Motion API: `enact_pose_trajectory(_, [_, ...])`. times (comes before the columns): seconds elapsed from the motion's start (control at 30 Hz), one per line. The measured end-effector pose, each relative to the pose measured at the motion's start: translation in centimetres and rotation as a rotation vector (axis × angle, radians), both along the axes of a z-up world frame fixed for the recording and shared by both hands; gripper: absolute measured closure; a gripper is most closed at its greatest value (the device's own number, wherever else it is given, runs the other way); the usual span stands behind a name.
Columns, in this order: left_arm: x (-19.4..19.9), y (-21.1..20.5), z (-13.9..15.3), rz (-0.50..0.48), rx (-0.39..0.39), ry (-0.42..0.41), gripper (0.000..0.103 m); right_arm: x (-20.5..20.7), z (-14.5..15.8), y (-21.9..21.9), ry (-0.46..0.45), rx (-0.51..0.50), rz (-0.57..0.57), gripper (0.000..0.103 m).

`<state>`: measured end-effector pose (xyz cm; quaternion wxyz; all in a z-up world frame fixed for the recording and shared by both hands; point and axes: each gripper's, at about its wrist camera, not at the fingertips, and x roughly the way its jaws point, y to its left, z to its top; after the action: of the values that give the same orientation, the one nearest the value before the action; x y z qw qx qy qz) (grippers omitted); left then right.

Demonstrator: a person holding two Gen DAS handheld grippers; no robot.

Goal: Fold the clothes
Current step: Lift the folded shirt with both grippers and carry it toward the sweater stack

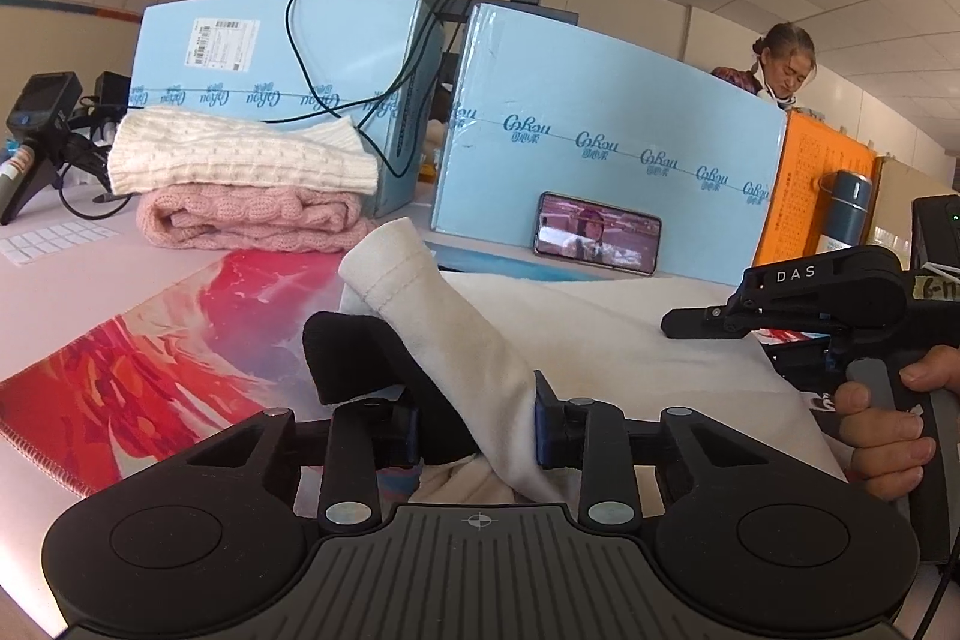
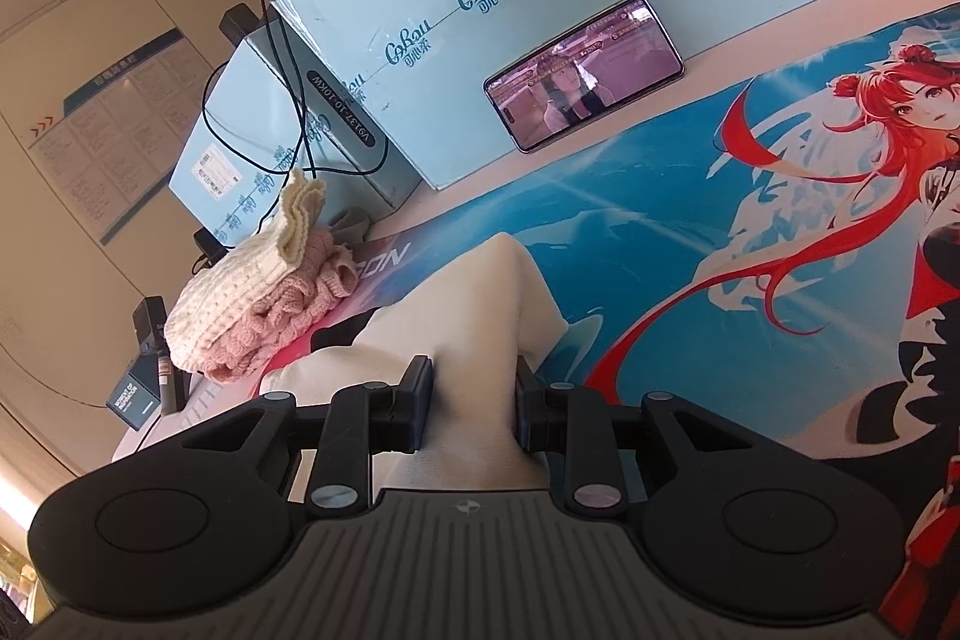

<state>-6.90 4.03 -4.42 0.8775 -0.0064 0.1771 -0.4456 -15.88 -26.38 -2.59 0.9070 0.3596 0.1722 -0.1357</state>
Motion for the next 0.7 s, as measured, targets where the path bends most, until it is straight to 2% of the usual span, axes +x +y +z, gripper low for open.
enact_pose_trajectory(0.17, [0.2,0.1,1.1,-0.036,-0.029,-0.08,0.083,-0.2,1.5,0.8,-0.032,-0.066,0.0,0.087])
enact_pose_trajectory(0.37, [1.1,0.5,3.3,-0.061,-0.121,-0.174,0.085,0.4,6.3,2.2,-0.141,-0.178,0.032,0.09])
enact_pose_trajectory(0.53, [3.0,1.8,5.3,-0.013,-0.216,-0.261,0.086,3.5,10.6,3.1,-0.222,-0.244,0.087,0.091])
enact_pose_trajectory(0.7, [5.5,3.4,7.8,0.063,-0.313,-0.366,0.086,8.8,14.6,4.2,-0.292,-0.271,0.157,0.094])
